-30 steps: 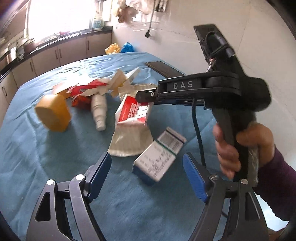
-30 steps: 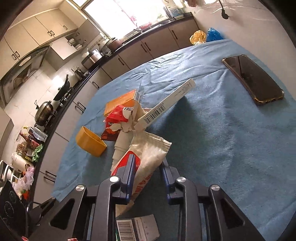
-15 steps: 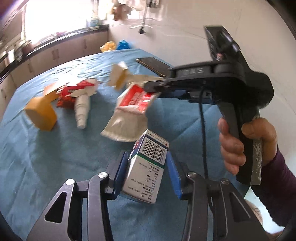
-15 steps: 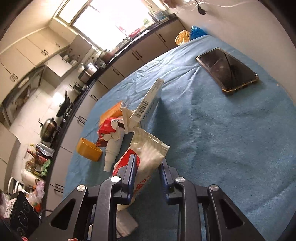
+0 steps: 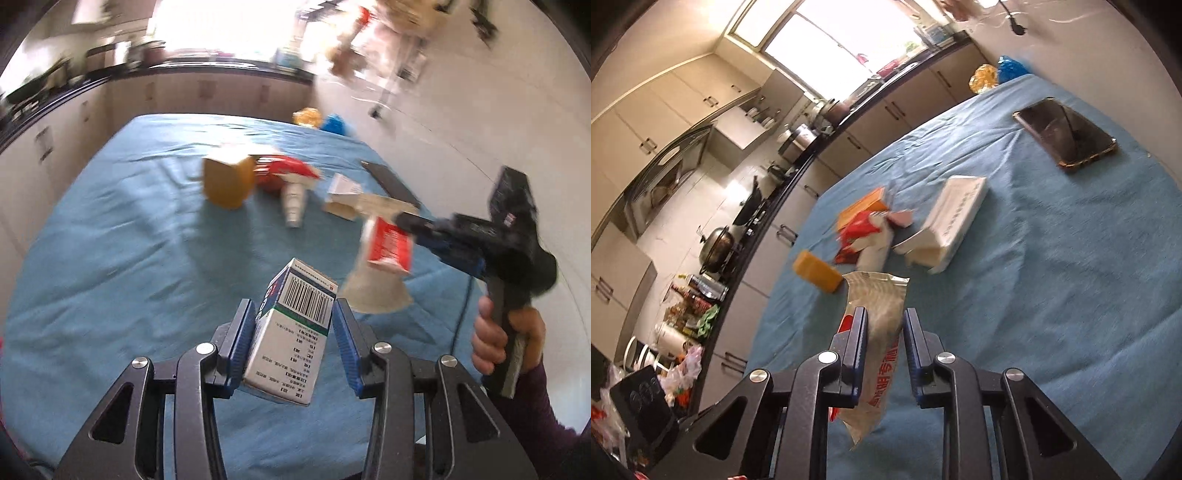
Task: Collect trash
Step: 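Carry the box and wrapper over the red basket and open both tools, then move both open tools back over the remaining items on the table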
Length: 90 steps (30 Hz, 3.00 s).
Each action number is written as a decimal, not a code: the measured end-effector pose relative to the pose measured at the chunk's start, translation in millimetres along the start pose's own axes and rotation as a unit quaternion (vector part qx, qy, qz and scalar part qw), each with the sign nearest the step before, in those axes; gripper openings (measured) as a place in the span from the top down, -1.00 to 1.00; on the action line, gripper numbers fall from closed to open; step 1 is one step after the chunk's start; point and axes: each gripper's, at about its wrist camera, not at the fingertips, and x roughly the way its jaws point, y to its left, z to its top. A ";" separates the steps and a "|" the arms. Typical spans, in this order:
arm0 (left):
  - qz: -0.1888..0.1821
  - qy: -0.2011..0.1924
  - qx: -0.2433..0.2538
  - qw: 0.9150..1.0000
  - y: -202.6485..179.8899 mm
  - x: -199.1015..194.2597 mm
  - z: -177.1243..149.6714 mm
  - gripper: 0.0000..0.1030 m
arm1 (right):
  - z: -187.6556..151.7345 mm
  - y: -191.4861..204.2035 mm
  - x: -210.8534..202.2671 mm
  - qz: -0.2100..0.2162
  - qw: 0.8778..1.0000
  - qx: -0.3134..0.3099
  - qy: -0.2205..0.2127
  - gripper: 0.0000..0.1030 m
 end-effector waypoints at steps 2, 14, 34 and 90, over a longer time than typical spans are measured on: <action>0.017 -0.006 -0.021 1.000 14.7 -12.6 -6.1 0.18 | -4.7 8.6 1.6 0.005 1.000 -0.006 0.004 0.59; 0.131 -0.067 -0.110 0.983 93.5 -84.2 -39.1 0.18 | -39.8 76.3 28.0 0.036 0.996 -0.060 0.047 0.59; 0.260 -0.116 -0.273 0.919 249.3 -175.7 -114.7 0.18 | -110.2 228.3 136.8 0.117 0.971 -0.146 0.150 0.59; 0.381 -0.075 -0.164 0.907 193.4 -148.4 -92.0 -0.40 | -135.4 214.9 152.9 0.056 0.970 -0.191 0.138 -0.43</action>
